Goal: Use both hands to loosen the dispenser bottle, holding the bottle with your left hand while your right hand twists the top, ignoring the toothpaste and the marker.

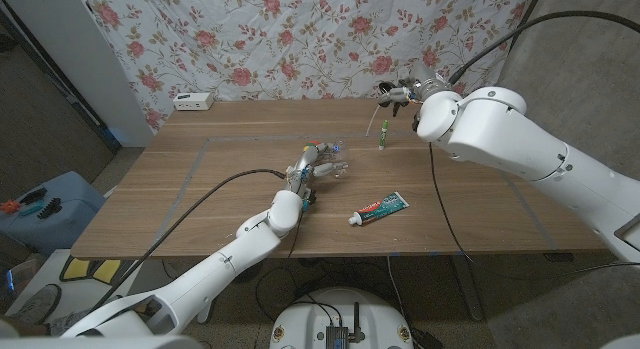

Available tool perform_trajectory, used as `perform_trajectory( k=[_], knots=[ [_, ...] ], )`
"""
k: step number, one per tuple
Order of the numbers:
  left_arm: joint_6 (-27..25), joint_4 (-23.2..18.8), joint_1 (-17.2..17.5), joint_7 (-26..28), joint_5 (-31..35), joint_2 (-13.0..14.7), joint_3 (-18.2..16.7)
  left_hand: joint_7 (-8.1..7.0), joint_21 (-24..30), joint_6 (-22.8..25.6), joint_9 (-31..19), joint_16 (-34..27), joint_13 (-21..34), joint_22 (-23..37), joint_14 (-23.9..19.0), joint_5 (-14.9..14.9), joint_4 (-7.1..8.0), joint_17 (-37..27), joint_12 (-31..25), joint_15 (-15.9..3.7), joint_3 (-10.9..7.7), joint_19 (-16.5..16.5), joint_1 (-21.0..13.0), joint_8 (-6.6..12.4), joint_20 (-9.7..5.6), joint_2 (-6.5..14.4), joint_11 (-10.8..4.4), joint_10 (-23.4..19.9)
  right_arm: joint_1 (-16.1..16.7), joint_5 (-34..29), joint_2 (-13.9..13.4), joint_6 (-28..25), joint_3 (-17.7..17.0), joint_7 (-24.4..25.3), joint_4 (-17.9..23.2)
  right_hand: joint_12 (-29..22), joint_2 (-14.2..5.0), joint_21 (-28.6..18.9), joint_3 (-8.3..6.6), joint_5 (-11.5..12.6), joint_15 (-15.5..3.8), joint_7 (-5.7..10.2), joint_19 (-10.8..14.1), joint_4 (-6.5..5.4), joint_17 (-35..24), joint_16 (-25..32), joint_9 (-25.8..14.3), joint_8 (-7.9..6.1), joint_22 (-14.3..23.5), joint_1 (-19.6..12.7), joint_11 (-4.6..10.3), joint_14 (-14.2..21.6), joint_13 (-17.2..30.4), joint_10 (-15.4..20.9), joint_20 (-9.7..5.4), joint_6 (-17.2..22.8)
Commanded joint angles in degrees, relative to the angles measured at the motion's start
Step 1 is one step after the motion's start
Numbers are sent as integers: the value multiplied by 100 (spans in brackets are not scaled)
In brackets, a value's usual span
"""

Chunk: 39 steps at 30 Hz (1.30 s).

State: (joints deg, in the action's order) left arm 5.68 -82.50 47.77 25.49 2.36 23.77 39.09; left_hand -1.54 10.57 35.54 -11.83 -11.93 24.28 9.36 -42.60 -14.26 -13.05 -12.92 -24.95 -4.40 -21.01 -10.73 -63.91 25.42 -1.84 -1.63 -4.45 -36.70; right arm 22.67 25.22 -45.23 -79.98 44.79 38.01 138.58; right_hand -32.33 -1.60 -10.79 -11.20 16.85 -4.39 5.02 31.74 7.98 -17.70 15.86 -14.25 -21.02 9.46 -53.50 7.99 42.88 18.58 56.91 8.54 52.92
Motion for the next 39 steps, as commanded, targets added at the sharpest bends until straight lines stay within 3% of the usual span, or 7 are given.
perform_trajectory(
  k=[1,22,39],
  knots=[
    [276,161,49,166,-92,-147,-90,-226,-13,482,-14,13,316,12,-31,10,413,9,43,-514,-485,5,710,-11,24,681,-403,-402,269,-524,159,125,-68,-214,-264,-37,-49,3,-15,20,-457,18,10,-19,-22,-4,-7,-33,25,-8,0,41,24,7,25,10],
    [404,175,52,209,-126,-226,-137,-188,-16,385,21,23,187,13,-88,25,401,156,181,-508,-536,34,737,-129,28,650,-397,-434,698,-1182,314,386,-279,-530,-502,-48,-56,5,-20,0,-465,32,-3,-22,-9,-47,0,-46,24,0,22,53,24,4,4,19],
    [639,248,17,229,-25,-270,-104,-181,42,347,40,46,89,18,-13,42,386,206,300,-506,-551,-112,727,-218,-26,646,-367,-419,988,-1431,347,443,-481,-643,-428,-51,-77,4,-16,-19,-484,38,-5,-17,-44,-47,10,-48,24,-16,18,37,26,-14,-13,11]
  ],
)
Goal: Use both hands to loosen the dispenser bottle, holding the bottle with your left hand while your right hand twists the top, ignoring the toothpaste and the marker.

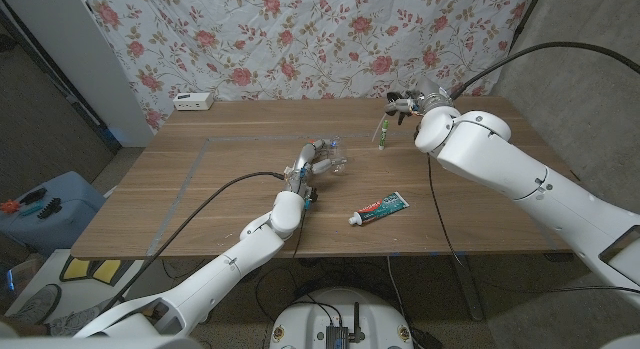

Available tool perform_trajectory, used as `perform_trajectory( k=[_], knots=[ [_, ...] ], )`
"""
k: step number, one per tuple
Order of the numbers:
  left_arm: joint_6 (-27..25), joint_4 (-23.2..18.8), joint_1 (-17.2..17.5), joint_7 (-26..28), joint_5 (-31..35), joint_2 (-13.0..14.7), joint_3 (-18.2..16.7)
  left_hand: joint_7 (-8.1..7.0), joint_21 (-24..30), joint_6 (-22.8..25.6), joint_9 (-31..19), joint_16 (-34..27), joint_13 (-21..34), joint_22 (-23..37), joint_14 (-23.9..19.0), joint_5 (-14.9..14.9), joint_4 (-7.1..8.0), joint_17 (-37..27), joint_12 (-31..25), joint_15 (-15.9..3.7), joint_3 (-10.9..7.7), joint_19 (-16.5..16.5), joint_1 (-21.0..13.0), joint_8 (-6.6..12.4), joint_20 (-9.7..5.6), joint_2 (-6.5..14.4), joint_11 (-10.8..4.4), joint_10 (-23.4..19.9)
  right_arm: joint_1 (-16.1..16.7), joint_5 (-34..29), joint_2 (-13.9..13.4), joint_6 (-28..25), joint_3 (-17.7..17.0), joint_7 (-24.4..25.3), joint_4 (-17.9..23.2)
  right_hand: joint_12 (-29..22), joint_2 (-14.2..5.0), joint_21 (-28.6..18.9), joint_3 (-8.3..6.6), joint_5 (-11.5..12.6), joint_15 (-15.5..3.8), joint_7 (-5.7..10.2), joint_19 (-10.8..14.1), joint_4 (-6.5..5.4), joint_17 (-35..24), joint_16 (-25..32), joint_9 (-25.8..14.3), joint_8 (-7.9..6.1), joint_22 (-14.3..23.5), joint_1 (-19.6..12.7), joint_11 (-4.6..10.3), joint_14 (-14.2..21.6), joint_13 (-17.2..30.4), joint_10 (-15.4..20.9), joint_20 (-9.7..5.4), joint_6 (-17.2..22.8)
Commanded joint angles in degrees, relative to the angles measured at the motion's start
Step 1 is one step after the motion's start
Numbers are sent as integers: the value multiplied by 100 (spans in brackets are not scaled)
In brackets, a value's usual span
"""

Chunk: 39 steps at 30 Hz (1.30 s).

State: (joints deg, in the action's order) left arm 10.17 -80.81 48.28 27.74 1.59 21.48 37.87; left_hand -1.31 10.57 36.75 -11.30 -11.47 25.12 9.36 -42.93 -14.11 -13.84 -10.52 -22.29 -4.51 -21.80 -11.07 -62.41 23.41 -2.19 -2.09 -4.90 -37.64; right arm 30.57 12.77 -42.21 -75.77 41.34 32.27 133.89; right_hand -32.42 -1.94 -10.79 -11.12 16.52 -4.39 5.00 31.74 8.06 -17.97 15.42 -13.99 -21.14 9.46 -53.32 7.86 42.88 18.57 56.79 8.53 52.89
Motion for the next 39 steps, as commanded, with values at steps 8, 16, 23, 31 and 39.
perform_trajectory(
  k=[8,16,23,31,39],
  knots=[
    [260,97,-34,-9,96,-48,32,-178,96,222,-8,-17,-41,30,68,37,452,-42,101,-458,-462,-243,538,-56,64,723,-299,-294,289,-251,44,15,-200,-99,100,-40,-47,3,-21,3,-483,40,-7,-24,-24,-11,-11,-35,24,-36,27,35,24,-12,-21,8],
    [318,115,-22,0,138,-62,42,-144,154,219,-5,-29,-85,44,114,40,448,-47,155,-413,-452,-430,506,-96,92,758,-253,-283,392,-297,26,3,-264,-102,185,-38,-51,3,-21,-5,-488,36,-9,-20,-32,-12,-8,-38,24,-44,24,38,17,-16,-21,9],
    [380,165,-11,-13,130,-80,45,-127,196,239,-4,-41,-110,54,129,43,451,-50,181,-407,-437,-563,498,-114,99,772,-231,-293,482,-324,42,27,-316,-97,196,-38,-60,3,-20,-13,-498,44,-12,-22,-39,-23,-4,-40,24,-44,21,23,15,-24,-25,9],
    [458,317,-17,36,121,-154,51,-139,275,226,-3,-57,-150,76,144,45,459,-49,231,-404,-412,-797,496,-161,143,785,-240,-289,593,-349,17,259,-397,-116,78,-47,-69,3,-9,-28,-508,45,-14,-25,-68,-14,-2,-43,24,-43,24,13,16,-13,-27,6],
    [625,602,-106,-10,30,-280,75,-125,343,212,-3,-52,-182,90,179,41,462,-43,274,-379,-404,-1000,491,-202,101,800,-218,-277,762,-416,54,571,-521,-58,-147,-52,-74,5,-10,-36,-526,58,-21,-29,-63,-27,1,-50,24,-35,34,22,16,-12,-31,16]
  ],
)
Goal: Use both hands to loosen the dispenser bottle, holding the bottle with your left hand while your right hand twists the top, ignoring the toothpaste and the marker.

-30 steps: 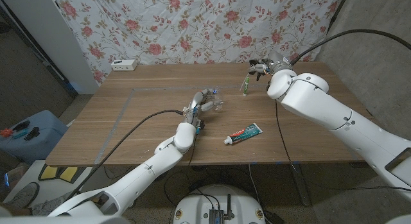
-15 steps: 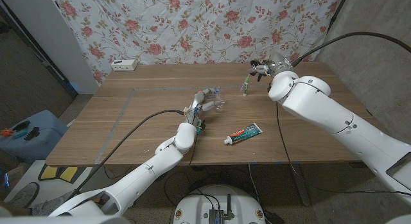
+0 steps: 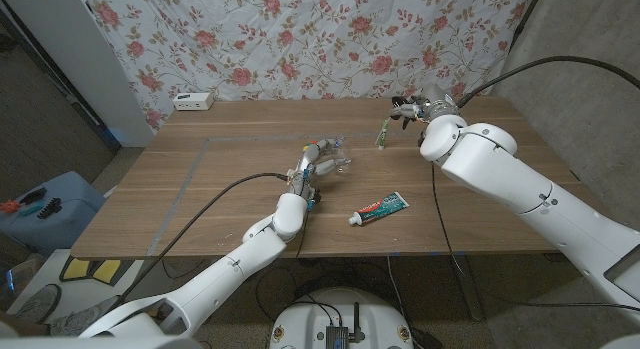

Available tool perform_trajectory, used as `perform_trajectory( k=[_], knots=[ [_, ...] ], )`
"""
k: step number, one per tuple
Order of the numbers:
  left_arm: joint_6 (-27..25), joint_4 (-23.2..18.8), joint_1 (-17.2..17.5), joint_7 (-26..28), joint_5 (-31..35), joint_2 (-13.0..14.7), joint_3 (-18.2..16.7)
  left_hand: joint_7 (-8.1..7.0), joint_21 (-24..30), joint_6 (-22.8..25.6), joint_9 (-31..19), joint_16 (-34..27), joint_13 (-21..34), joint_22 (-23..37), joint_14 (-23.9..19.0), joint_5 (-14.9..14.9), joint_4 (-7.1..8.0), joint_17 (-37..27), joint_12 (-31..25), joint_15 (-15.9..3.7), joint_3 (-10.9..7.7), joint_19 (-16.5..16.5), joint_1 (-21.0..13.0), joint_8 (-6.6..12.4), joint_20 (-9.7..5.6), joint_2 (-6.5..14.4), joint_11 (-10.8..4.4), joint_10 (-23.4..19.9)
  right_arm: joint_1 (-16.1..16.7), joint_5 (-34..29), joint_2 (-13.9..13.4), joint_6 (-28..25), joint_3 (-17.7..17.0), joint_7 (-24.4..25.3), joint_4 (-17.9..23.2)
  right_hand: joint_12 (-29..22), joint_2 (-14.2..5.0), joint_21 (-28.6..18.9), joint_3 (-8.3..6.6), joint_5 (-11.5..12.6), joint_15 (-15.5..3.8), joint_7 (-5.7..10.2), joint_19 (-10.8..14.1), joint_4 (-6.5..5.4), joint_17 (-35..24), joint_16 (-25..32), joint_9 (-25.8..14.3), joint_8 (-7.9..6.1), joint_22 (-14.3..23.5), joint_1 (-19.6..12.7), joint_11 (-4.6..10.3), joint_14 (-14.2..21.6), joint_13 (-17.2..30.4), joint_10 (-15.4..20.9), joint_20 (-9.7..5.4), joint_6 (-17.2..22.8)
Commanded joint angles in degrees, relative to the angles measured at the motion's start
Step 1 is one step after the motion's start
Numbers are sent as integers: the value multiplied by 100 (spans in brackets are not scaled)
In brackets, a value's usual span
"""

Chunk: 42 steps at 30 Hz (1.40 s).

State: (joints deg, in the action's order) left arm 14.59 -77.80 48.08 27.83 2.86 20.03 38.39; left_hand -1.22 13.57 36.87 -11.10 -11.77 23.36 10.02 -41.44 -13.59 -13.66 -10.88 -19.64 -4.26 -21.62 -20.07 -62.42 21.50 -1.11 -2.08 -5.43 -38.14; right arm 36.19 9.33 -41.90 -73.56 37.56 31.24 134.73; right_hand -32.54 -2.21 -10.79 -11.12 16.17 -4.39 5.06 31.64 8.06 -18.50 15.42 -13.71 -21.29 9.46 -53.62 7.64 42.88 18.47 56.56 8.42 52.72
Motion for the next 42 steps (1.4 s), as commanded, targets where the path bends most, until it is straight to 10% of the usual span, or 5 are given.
perform_trajectory(
  k=[1,42],
  knots=[
    [206,332,-100,-26,-99,-145,28,-136,50,199,-24,-23,-10,25,29,-11,443,-5,15,-403,-423,-120,491,-16,-14,800,-162,-222,228,-86,71,354,-169,85,-265,-39,-49,5,-10,-3,-527,50,-11,-30,-14,-26,-27,-35,24,-4,64,19,27,6,-20,32],
    [-109,449,-186,-346,-578,-213,17,-216,-169,194,-29,-6,-91,4,-10,5,504,43,139,-464,-381,219,645,-165,109,732,-239,-257,650,-179,441,1320,-518,154,-1315,-34,-73,14,21,-58,-547,94,-86,-68,-35,-75,-5,-39,22,80,98,5,15,-42,-36,11]
  ],
)
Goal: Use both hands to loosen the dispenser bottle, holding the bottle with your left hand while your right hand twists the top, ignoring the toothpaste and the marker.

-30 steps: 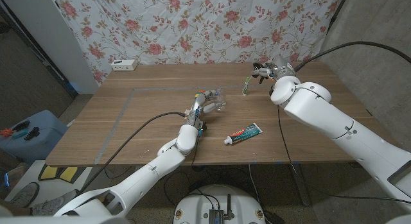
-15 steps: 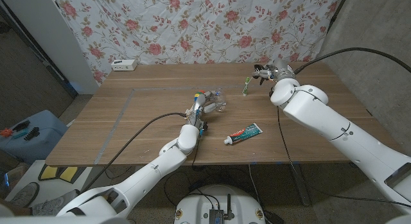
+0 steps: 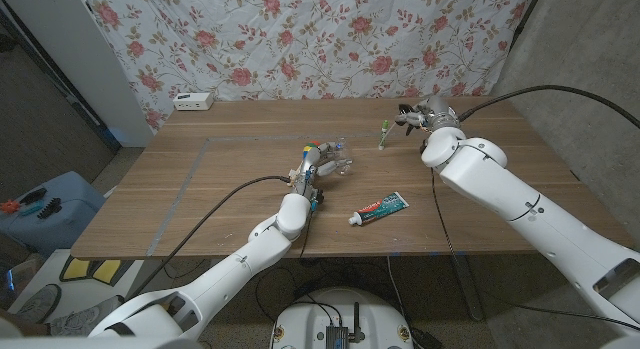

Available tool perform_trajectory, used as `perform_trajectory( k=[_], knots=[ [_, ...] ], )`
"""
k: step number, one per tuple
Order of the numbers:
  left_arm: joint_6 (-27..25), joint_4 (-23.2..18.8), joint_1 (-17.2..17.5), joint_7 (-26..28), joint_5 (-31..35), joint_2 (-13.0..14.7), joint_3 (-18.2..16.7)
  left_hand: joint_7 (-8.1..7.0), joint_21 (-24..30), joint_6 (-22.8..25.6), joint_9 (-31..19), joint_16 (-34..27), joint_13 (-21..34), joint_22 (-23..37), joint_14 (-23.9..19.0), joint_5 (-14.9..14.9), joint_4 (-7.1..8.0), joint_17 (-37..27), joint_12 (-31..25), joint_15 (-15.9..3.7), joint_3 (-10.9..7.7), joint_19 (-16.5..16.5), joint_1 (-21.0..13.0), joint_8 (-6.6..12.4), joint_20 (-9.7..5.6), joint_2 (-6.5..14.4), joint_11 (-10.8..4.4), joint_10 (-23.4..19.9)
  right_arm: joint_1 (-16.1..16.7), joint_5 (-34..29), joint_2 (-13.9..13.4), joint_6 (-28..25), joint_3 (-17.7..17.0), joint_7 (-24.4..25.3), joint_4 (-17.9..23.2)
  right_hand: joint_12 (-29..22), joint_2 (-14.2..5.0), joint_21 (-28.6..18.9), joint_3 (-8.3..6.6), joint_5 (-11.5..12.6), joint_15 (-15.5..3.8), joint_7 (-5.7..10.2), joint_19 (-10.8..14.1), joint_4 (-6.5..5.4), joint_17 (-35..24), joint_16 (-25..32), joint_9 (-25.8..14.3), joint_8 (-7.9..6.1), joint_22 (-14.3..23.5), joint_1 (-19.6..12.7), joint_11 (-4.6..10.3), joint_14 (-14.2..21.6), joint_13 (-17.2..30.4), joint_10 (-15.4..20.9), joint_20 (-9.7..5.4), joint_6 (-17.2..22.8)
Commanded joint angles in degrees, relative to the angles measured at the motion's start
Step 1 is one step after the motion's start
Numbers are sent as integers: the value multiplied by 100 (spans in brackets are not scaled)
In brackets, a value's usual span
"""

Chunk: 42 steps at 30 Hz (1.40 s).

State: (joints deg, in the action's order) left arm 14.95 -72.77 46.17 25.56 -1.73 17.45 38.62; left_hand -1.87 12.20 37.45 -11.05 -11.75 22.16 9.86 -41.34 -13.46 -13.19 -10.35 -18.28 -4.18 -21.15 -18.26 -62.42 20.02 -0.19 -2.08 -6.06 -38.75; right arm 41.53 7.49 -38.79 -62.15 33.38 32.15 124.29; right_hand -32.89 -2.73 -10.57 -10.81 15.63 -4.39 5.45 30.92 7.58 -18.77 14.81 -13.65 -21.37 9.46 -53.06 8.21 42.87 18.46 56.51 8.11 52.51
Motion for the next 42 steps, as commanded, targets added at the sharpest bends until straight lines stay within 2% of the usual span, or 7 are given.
perform_trajectory(
  k=[1,5,7,13,27,39,42],
  knots=[
    [-168,-66,7,-111,-118,48,-7,-149,-35,104,-34,-6,30,20,-14,-8,462,-11,8,-465,-425,42,655,-34,24,732,-176,-190,117,4,143,188,-102,70,-295,6,-21,-8,-9,-5,-550,60,-14,-20,-8,-15,-11,-27,22,24,44,3,14,-45,-5,23],
    [-180,-79,7,-121,-145,60,-17,-153,-45,38,-34,7,26,20,19,1,471,-12,43,-449,-407,55,691,-80,38,715,-144,-136,122,20,182,200,-124,74,-377,24,-26,-8,-4,-12,-546,58,-18,-22,-19,-15,-7,-10,22,31,30,-3,-2,-73,-7,-23],
    [-178,-82,9,-126,-162,64,-23,-163,-51,-23,-35,25,25,21,101,10,463,-24,79,-367,-388,60,696,-125,55,710,-77,-73,124,28,199,205,-131,76,-408,25,-28,-9,-3,-14,-542,55,-17,-18,-24,-14,-6,-7,22,25,29,-6,-3,-76,-6,-29],
    [-167,-82,23,-167,-248,68,-49,-210,-68,-360,-30,55,-18,24,271,56,467,-41,217,-317,-300,84,772,-325,118,636,-9,151,106,47,236,217,-132,69,-492,19,-30,-10,2,-24,-536,61,-19,-17,-28,-17,-3,-11,22,30,29,-4,-17,-50,-6,-24],
    [-209,-76,21,-294,-423,97,-95,-166,-114,-779,-12,175,-134,34,872,149,447,-7,479,-87,-148,250,910,-635,361,425,149,569,34,38,304,237,-81,84,-675,23,-32,-14,4,-38,-541,61,-18,-9,-21,-42,6,-13,22,29,33,-13,-21,-72,-9,-23],
    [-216,-66,-18,-409,-482,132,-90,-87,-113,-1198,1,177,-256,41,1300,264,461,15,653,38,38,346,1019,-879,437,261,275,913,42,52,356,273,-90,113,-779,16,-34,-14,2,-45,-531,72,-21,-3,-19,-58,11,-11,22,28,30,-15,-21,-68,-11,-35],
    [-210,-74,-29,-440,-490,146,-89,-109,-116,-1257,5,178,-282,40,1361,286,440,26,665,52,70,371,1015,-905,443,198,265,947,59,60,362,291,-104,121,-785,14,-37,-15,5,-48,-533,72,-20,-6,-27,-54,13,-14,22,33,32,-12,-18,-71,-8,-29]
  ],
)
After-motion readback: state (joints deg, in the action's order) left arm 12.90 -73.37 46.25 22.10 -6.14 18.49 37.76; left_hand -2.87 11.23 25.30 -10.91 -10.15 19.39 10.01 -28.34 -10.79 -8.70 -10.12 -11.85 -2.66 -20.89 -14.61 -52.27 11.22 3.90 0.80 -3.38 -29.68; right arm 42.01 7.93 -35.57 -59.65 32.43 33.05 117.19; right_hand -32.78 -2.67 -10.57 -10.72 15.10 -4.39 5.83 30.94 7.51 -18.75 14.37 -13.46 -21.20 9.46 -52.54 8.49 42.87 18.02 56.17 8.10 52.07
